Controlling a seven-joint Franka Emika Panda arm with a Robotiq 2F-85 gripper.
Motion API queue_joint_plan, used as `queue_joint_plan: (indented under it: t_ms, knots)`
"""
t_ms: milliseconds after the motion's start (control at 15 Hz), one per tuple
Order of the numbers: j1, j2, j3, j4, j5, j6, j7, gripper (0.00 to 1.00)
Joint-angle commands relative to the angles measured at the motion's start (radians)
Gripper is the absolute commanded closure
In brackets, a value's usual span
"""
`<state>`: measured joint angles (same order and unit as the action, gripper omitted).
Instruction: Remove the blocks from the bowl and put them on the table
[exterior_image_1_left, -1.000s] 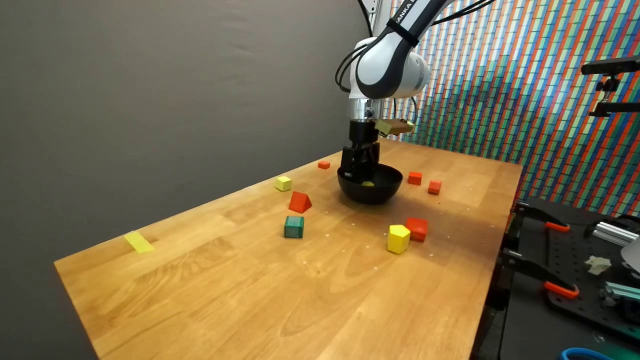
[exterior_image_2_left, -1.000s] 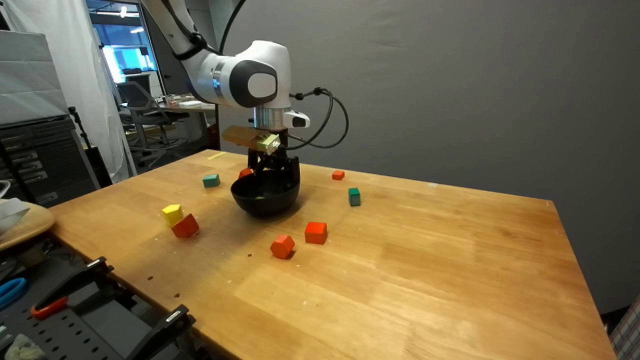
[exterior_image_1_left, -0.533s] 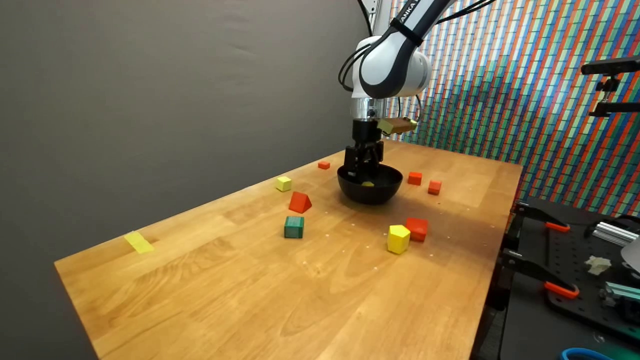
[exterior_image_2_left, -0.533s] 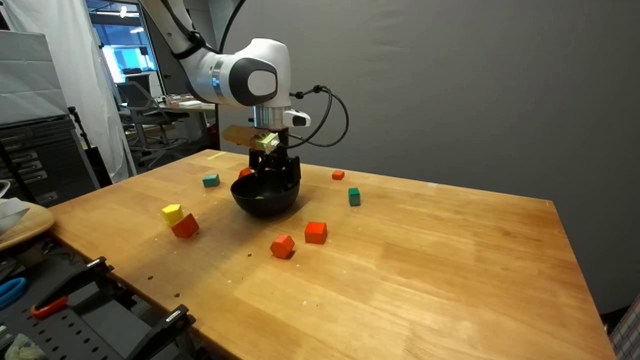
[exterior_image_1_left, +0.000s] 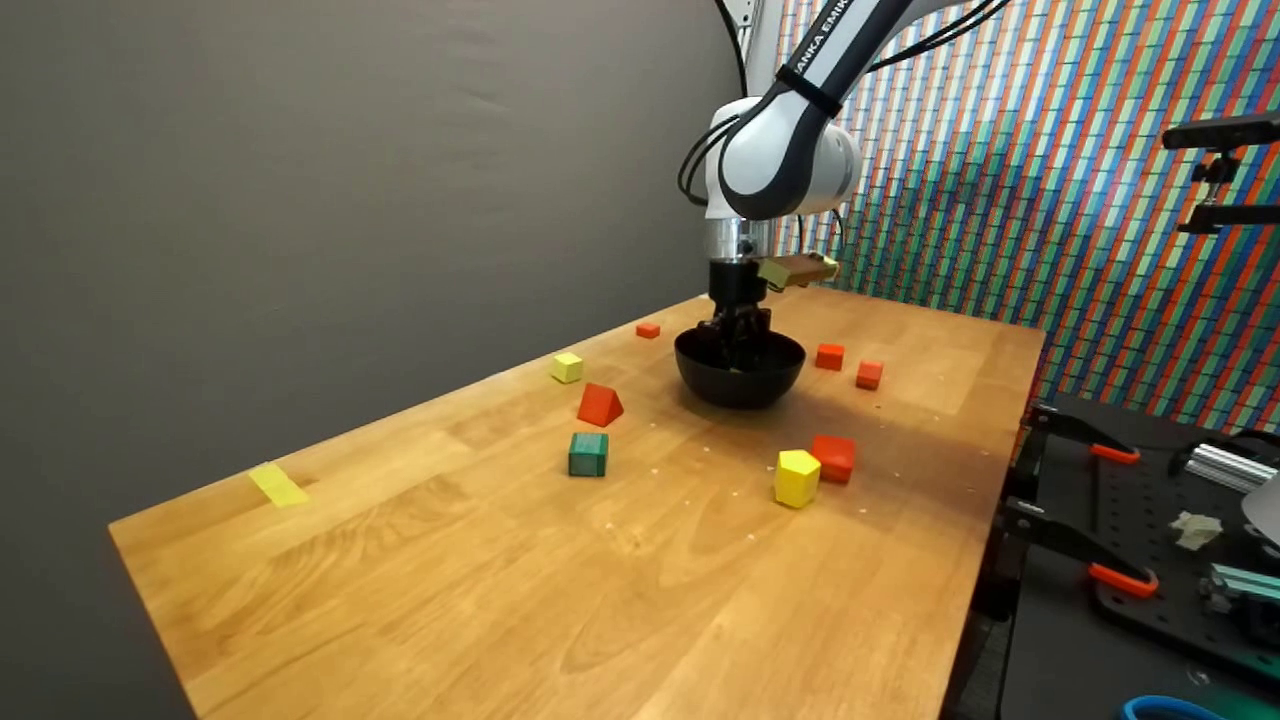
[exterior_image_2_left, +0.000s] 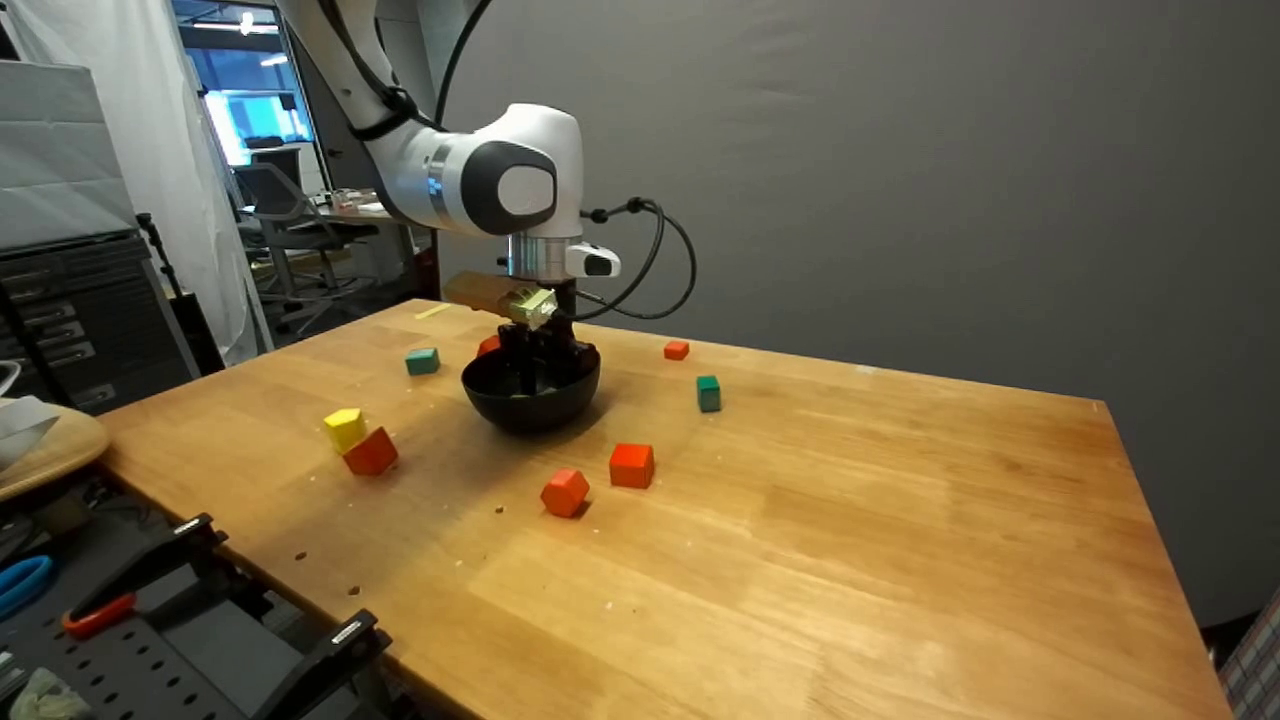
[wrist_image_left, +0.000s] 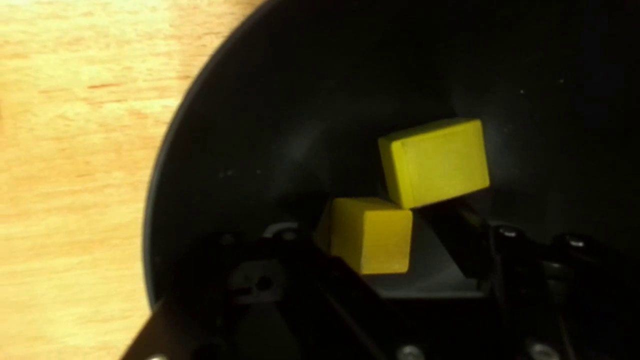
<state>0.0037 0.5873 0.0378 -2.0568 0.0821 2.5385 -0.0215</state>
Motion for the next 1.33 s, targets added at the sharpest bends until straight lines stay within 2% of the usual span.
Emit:
queue_joint_plan:
  t_ms: [0, 133, 200, 267, 333, 667, 800, 933, 1067, 1133, 1267]
  knots:
    - [0.006, -0.008, -0.007, -0.004, -0.01, 0.008, 0.017, 0.73]
    - [0.007, -0.027, -0.01, -0.021, -0.01, 0.017, 0.021, 0.88]
    - [0.007, -0.042, -0.013, -0.035, -0.01, 0.031, 0.025, 0.91]
    - [0.002, -0.063, -0.01, -0.053, -0.001, 0.049, 0.025, 0.92]
    - [-0.007, -0.1, -0.005, -0.097, 0.017, 0.1, 0.03, 0.87]
    - [-0.06, -0.321, -0.004, -0.368, 0.089, 0.39, 0.052, 0.87]
    - [-0.082, -0.406, -0.032, -0.455, 0.09, 0.463, 0.054, 0.87]
    - [-0.085, -0.45, -0.099, -0.492, 0.042, 0.475, 0.071, 0.87]
    - [-0.062, -0.444, -0.197, -0.472, -0.075, 0.434, 0.101, 0.87]
    - [-0.062, -0.422, -0.214, -0.444, -0.119, 0.412, 0.097, 0.87]
    - [-0.082, -0.37, -0.198, -0.391, -0.129, 0.373, 0.052, 0.87]
